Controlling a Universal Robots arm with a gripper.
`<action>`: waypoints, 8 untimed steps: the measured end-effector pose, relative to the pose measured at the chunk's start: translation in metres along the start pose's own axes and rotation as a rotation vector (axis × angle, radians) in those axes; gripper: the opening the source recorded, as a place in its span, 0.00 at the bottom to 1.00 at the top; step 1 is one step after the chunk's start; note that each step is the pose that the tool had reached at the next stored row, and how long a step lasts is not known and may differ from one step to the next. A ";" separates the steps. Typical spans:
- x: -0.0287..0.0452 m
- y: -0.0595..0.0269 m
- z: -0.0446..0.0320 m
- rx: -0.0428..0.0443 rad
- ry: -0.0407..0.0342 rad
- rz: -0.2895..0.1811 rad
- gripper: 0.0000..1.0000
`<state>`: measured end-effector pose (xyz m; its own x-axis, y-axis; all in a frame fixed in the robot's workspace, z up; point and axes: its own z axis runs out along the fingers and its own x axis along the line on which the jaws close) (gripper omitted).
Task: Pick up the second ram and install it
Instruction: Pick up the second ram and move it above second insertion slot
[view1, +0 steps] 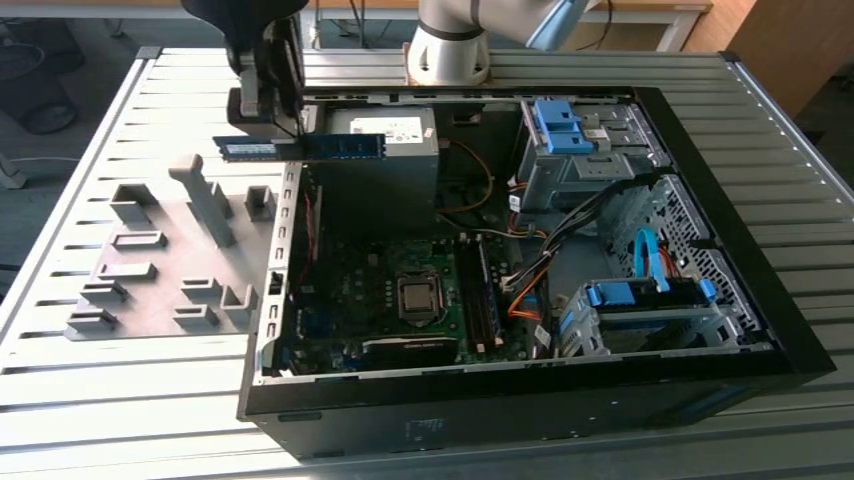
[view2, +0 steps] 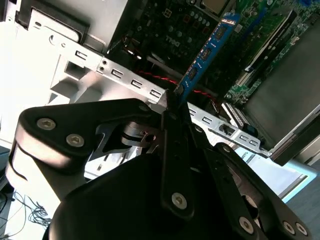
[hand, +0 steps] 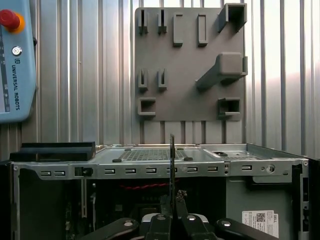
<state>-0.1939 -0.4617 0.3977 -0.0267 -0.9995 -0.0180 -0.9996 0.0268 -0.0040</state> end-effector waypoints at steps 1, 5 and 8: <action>0.0000 -0.0015 0.0000 0.0000 0.0000 0.000 0.14; -0.0002 -0.0084 0.0000 0.0000 0.0000 0.000 0.14; -0.0004 -0.0142 0.0001 0.0000 0.0000 0.000 0.14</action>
<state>-0.1797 -0.4617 0.3977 -0.0267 -0.9995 -0.0180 -0.9996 0.0268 -0.0040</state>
